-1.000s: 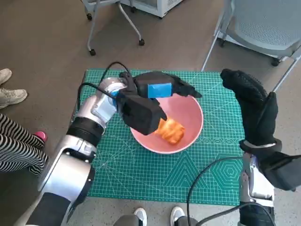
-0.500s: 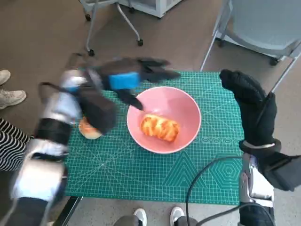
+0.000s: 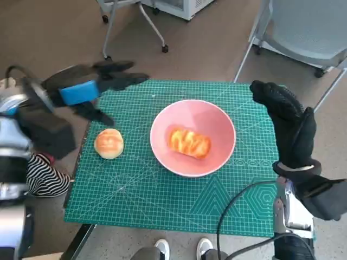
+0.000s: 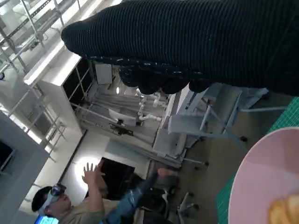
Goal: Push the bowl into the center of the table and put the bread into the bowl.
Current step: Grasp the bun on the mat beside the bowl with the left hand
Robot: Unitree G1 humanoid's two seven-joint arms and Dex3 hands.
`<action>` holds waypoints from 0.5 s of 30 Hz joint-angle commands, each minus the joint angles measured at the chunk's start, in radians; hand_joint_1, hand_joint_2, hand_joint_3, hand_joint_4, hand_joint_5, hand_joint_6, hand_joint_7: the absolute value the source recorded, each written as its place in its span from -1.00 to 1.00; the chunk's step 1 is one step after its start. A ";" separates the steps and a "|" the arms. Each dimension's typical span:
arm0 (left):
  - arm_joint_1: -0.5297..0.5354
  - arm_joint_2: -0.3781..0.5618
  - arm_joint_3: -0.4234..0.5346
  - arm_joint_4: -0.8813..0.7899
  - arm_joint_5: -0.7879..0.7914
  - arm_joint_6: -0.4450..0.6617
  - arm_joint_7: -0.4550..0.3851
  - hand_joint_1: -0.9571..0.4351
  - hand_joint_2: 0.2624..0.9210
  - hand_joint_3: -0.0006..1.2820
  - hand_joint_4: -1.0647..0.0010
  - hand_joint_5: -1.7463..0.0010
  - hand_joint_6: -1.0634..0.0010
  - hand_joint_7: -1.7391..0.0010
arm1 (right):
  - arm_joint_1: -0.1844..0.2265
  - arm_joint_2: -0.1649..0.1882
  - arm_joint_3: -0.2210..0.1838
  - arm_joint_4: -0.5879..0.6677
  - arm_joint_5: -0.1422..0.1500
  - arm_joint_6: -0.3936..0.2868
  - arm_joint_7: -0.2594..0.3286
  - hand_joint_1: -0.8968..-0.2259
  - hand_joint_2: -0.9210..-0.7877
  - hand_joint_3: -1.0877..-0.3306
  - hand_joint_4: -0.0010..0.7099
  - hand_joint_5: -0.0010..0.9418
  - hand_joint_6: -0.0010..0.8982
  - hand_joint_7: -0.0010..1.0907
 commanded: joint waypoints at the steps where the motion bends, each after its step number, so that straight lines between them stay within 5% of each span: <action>1: 0.033 0.038 0.024 0.017 -0.036 0.005 -0.032 -0.20 0.48 -1.00 0.73 0.98 0.44 0.94 | 0.023 0.008 0.003 0.005 0.000 0.017 -0.008 -0.37 -1.00 -0.03 -0.39 -0.99 -0.78 0.03; 15: 0.116 0.076 0.022 0.025 0.012 0.102 -0.020 -0.02 0.39 -1.00 0.71 0.99 0.42 0.95 | 0.013 0.007 0.000 0.018 0.010 0.017 0.008 -0.41 -1.00 -0.03 -0.36 -0.98 -0.79 0.04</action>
